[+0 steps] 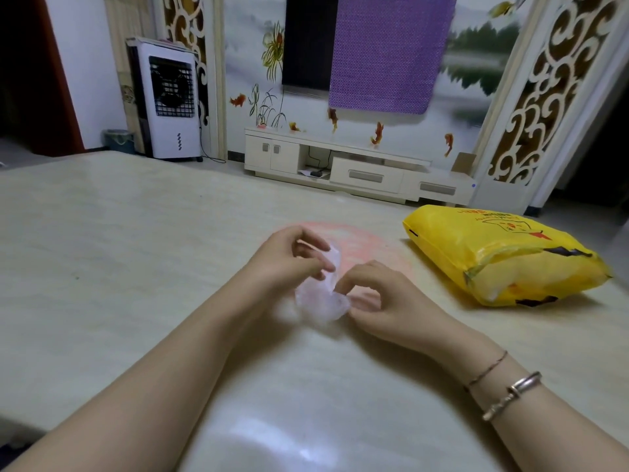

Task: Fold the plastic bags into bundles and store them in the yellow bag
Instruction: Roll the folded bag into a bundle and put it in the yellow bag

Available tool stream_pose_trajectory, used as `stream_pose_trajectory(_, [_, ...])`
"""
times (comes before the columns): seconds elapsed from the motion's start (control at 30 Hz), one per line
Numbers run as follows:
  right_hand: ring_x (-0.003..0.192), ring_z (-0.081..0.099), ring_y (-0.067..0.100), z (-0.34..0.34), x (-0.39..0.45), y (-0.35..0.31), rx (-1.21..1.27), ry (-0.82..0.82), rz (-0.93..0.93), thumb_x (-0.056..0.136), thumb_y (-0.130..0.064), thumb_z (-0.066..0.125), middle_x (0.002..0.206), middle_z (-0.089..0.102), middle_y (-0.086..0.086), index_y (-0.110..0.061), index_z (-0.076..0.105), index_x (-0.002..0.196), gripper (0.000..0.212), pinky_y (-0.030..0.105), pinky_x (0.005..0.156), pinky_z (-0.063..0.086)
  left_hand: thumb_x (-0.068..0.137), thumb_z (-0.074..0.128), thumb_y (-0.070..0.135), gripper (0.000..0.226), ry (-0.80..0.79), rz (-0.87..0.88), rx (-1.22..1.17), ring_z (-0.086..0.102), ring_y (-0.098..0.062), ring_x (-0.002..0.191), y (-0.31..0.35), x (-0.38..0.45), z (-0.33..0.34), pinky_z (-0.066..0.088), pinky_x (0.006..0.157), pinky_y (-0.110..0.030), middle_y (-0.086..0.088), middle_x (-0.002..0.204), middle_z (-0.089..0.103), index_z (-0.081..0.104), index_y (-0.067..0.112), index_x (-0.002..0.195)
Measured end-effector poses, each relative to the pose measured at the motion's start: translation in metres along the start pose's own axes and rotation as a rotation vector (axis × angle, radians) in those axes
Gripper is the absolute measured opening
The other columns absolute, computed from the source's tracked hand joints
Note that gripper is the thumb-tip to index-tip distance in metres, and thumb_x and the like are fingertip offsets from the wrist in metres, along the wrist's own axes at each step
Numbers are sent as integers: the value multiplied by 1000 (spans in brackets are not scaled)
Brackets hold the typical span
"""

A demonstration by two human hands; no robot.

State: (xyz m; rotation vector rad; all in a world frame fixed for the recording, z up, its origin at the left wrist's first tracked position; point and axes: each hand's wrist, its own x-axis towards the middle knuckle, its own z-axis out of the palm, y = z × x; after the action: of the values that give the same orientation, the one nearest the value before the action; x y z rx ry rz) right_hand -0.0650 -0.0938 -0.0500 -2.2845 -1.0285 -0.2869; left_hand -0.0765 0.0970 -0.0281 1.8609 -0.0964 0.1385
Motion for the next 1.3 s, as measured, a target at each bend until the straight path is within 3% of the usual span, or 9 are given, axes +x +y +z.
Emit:
stream_pose_trajectory(0.13, [73, 55, -1, 2, 8, 0, 166, 49, 151, 87, -20, 62, 72, 63, -11, -20, 66, 72, 15, 12, 65, 40, 97, 51, 19, 16, 7, -70, 212, 57, -13, 65, -10, 7, 5, 45, 61, -22, 1, 77, 62, 64, 10, 97])
stream_pose_trajectory(0.3, [57, 48, 8, 9, 28, 9, 241, 219, 361, 88, -19, 65, 57, 57, -6, -17, 58, 59, 30, 27, 58, 37, 96, 43, 52, 46, 27, -138, 271, 61, -25, 92, -11, 12, 5, 46, 87, -34, -7, 96, 64, 61, 10, 102])
stream_pose_trajectory(0.47, [58, 43, 8, 18, 32, 13, -33, 231, 494, 76, -19, 70, 63, 51, -6, -18, 46, 68, 25, 26, 54, 33, 85, 66, 23, 37, 43, -184, 344, 63, -24, 99, -18, 17, 7, 44, 72, -29, -9, 110, 64, 51, 15, 118])
stream_pose_trajectory(0.6, [72, 46, 5, 11, 29, 4, 90, 332, 234, 75, -9, 63, 77, 51, -8, -18, 46, 78, 19, 12, 63, 33, 83, 64, 14, 42, 52, -200, 351, 61, -22, 92, -18, 20, 7, 37, 57, -25, -9, 111, 66, 50, 16, 122])
stream_pose_trajectory(0.8, [107, 45, 3, 14, 15, -7, 45, 2, 180, 70, -31, 54, 117, 55, -11, -29, 54, 109, 39, 9, 83, 33, 83, 65, 14, 48, 44, -228, 306, 61, -25, 105, -19, 24, 4, 42, 70, -26, -11, 118, 63, 48, 15, 128])
stream_pose_trajectory(0.97, [100, 54, 11, 19, 18, -6, -1, -14, 177, 79, -10, 59, 111, 62, -5, -20, 57, 113, 35, 23, 81, 43, 84, 66, 13, 44, -20, -259, 151, 62, -18, 77, -16, 20, -3, 45, 61, -25, -10, 98, 65, 52, 15, 126])
stream_pose_trajectory(1.1, [93, 55, 10, 19, 22, -6, -49, 40, 156, 76, -2, 55, 100, 66, -6, -17, 62, 101, 31, 18, 76, 41, 76, 78, 23, 53, -63, -218, 79, 63, -16, 86, -10, 10, -11, 46, 65, -24, -8, 109, 63, 54, 18, 123])
stream_pose_trajectory(1.2, [80, 60, 10, 15, 20, -6, 117, 123, 224, 77, -4, 57, 85, 68, -8, -18, 60, 92, 20, 21, 67, 43, 52, 81, 41, 74, -95, -56, 161, 53, 3, 81, -3, 0, -16, 39, 66, -17, 6, 117, 53, 54, 28, 119])
stream_pose_trajectory(1.3, [66, 58, 11, 9, 17, -9, 311, 144, 335, 82, -8, 63, 76, 70, -1, -20, 55, 93, 18, 21, 59, 42, 54, 82, 28, 59, -193, -15, 115, 53, 8, 62, 0, -2, -15, 42, 61, -12, 7, 106, 62, 61, 25, 109])
